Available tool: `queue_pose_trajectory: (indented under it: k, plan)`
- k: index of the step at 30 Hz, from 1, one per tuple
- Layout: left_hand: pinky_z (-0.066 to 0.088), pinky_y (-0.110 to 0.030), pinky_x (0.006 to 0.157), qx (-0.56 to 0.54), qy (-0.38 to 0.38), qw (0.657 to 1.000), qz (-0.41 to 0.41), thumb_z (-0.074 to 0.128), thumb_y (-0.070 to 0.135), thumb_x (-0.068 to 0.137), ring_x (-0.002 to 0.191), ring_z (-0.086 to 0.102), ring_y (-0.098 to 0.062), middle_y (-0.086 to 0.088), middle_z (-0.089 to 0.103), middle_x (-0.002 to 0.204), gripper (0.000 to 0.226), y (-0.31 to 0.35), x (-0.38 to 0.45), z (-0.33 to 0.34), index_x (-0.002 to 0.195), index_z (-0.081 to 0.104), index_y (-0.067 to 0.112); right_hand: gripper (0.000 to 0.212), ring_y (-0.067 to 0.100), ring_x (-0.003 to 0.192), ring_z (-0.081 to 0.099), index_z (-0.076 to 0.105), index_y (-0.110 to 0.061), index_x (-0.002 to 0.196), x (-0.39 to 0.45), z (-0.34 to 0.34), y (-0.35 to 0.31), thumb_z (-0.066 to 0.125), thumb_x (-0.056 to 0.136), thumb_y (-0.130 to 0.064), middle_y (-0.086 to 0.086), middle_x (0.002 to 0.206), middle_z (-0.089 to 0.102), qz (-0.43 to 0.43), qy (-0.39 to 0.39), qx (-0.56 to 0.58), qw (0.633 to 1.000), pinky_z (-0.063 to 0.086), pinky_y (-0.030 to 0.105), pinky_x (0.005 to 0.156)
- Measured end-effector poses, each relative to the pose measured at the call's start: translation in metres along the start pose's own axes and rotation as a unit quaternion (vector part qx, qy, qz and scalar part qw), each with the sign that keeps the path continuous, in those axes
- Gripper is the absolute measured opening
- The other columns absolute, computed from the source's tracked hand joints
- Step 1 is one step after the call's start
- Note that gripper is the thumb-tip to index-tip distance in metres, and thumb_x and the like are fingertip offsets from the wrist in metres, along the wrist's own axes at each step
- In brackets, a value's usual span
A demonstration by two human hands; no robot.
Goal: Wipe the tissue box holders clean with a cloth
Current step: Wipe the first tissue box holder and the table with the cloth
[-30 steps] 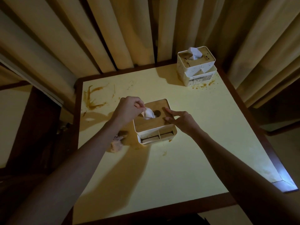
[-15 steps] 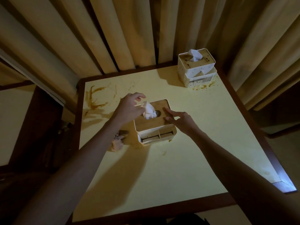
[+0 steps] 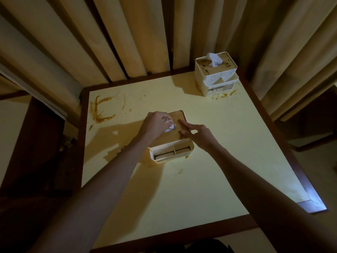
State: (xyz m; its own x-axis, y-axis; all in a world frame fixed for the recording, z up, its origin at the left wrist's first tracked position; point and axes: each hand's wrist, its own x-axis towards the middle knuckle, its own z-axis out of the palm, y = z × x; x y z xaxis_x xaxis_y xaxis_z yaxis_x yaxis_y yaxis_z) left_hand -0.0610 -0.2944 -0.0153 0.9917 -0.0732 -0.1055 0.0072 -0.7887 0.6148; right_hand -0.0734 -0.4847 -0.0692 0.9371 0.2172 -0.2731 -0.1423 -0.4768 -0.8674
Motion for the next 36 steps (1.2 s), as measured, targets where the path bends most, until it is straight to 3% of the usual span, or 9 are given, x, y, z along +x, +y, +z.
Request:
queue_pose_trajectory:
  k: [5,9,15,18,20,23,27,31,36]
  plan:
    - [0.044,-0.02,0.067,-0.034,0.012,0.999,-0.01,0.069,0.019,0.076,0.086,0.06,-0.017,0.0,0.07,0.091,0.02,-0.006,0.002,0.004,0.095,0.071,0.026,0.047,0.002,0.117,0.052,0.055,-0.037,0.13,0.0,0.0,0.002,0.068,0.085,-0.039,-0.008,0.119,0.065,-0.005,-0.002,0.006,1.0,0.038,0.017,0.096]
    - [0.043,-0.005,0.07,-0.096,0.027,0.995,-0.011,0.077,0.018,0.075,0.09,0.061,-0.005,0.008,0.068,0.101,0.034,-0.007,-0.012,-0.017,0.106,0.067,0.026,0.047,0.005,0.115,0.054,0.053,-0.039,0.131,-0.001,0.0,0.0,0.066,0.086,-0.04,-0.008,0.12,0.064,-0.007,-0.004,0.002,1.0,0.038,0.015,0.092]
    - [0.039,-0.023,0.089,-0.146,0.105,0.978,-0.107,0.08,0.029,0.074,0.118,0.047,-0.005,0.01,0.051,0.13,0.064,-0.051,-0.07,-0.027,0.131,0.052,0.027,0.054,0.022,0.113,0.057,0.032,-0.042,0.144,-0.011,0.004,0.004,0.05,0.093,-0.048,0.005,0.129,0.056,-0.034,0.012,-0.088,0.995,0.044,0.029,0.093]
    - [0.046,-0.037,0.096,-0.183,0.043,0.962,-0.197,0.082,0.057,0.054,0.124,0.046,-0.011,0.006,0.042,0.141,0.107,-0.073,-0.095,-0.011,0.145,0.034,0.028,0.074,0.016,0.098,0.063,0.014,-0.034,0.151,-0.024,0.003,0.009,0.056,0.09,-0.045,-0.007,0.129,0.05,-0.038,-0.005,-0.05,0.998,0.051,0.027,0.084]
    - [0.044,-0.042,0.103,-0.208,0.002,0.957,-0.2,0.078,0.067,0.044,0.124,0.047,-0.013,-0.001,0.043,0.144,0.121,-0.076,-0.105,0.001,0.147,0.032,0.021,0.077,0.011,0.098,0.061,0.017,-0.031,0.151,-0.03,0.004,0.014,0.06,0.088,-0.04,-0.011,0.127,0.049,-0.035,-0.008,-0.044,0.998,0.051,0.025,0.084]
    - [0.043,-0.037,0.103,-0.208,-0.014,0.957,-0.2,0.084,0.046,0.063,0.12,0.048,-0.011,-0.009,0.051,0.137,0.101,-0.07,-0.111,0.013,0.145,0.036,0.014,0.061,0.009,0.1,0.063,0.034,-0.039,0.144,-0.034,0.004,0.021,0.061,0.089,-0.039,-0.009,0.127,0.058,-0.029,-0.004,-0.053,0.998,0.05,0.02,0.081]
    - [0.048,-0.022,0.081,-0.261,0.024,0.949,-0.175,0.076,0.013,0.079,0.102,0.058,-0.011,-0.002,0.061,0.118,0.058,-0.065,-0.111,0.023,0.132,0.053,0.006,0.05,0.007,0.101,0.064,0.044,-0.035,0.14,-0.035,0.007,0.018,0.058,0.092,-0.032,-0.008,0.112,0.068,-0.015,0.023,-0.068,0.997,0.04,0.0,0.069]
    - [0.043,-0.006,0.064,-0.25,0.069,0.956,-0.139,0.07,0.007,0.082,0.079,0.064,-0.003,-0.001,0.073,0.099,0.032,-0.068,-0.108,0.027,0.113,0.069,0.013,0.045,0.006,0.093,0.067,0.051,-0.036,0.135,-0.037,0.013,0.012,0.06,0.092,-0.027,-0.006,0.093,0.072,0.01,0.046,-0.068,0.997,0.04,-0.002,0.065]
    - [0.04,-0.001,0.058,-0.216,0.09,0.962,-0.143,0.069,0.014,0.084,0.078,0.063,-0.004,0.001,0.071,0.101,0.032,-0.069,-0.099,0.024,0.116,0.067,0.009,0.045,0.008,0.08,0.067,0.049,-0.043,0.133,-0.034,0.02,0.006,0.059,0.091,-0.032,-0.002,0.086,0.073,0.033,0.08,-0.09,0.992,0.04,0.001,0.063]
